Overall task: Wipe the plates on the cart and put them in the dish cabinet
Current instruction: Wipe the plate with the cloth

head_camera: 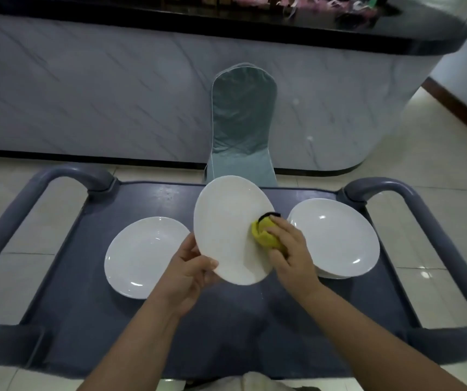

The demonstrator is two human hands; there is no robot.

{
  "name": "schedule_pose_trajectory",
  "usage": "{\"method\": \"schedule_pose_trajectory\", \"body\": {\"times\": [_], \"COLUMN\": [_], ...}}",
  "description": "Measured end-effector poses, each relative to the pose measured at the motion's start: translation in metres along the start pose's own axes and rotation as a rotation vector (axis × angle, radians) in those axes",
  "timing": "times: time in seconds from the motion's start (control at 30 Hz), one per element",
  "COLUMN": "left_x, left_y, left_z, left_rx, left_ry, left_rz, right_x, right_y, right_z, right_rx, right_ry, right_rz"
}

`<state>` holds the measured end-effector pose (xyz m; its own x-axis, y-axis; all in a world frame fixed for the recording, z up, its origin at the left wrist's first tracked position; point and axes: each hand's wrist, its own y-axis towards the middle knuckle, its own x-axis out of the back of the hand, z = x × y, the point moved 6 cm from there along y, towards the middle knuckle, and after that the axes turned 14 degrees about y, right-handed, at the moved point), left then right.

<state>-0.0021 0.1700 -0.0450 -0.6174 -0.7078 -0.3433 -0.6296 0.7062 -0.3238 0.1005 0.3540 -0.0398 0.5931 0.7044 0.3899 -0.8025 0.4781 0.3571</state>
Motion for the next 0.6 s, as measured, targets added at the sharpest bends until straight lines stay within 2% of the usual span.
{"method": "schedule_pose_trajectory", "body": {"times": [0.07, 0.13, 0.2, 0.27, 0.33, 0.5, 0.6], "left_x": [-0.012, -0.021, -0.02, -0.013, -0.002, 0.026, 0.039], "left_y": [0.0, 0.001, 0.004, 0.007, 0.008, 0.02, 0.032], "left_z": [0.0, -0.007, -0.018, -0.029, -0.036, -0.057, -0.082], "left_rx": [0.01, -0.009, -0.046, -0.075, -0.079, -0.017, -0.021], "left_ry": [0.046, 0.058, 0.032, -0.009, 0.0, 0.172, 0.301], "left_rz": [0.038, 0.074, 0.098, 0.103, 0.062, -0.162, -0.281], "right_x": [0.0, -0.011, -0.022, -0.031, -0.024, 0.029, 0.04], "right_y": [0.039, 0.061, 0.05, 0.014, -0.015, 0.002, 0.03], "right_z": [0.012, 0.038, 0.062, 0.071, 0.058, 0.029, 0.055], "right_rx": [-0.073, -0.065, 0.087, 0.239, 0.282, 0.102, 0.162], "right_ry": [-0.054, -0.012, 0.007, 0.01, -0.014, -0.005, -0.009], "right_rz": [-0.11, -0.109, -0.01, 0.167, 0.267, 0.051, 0.09]}}
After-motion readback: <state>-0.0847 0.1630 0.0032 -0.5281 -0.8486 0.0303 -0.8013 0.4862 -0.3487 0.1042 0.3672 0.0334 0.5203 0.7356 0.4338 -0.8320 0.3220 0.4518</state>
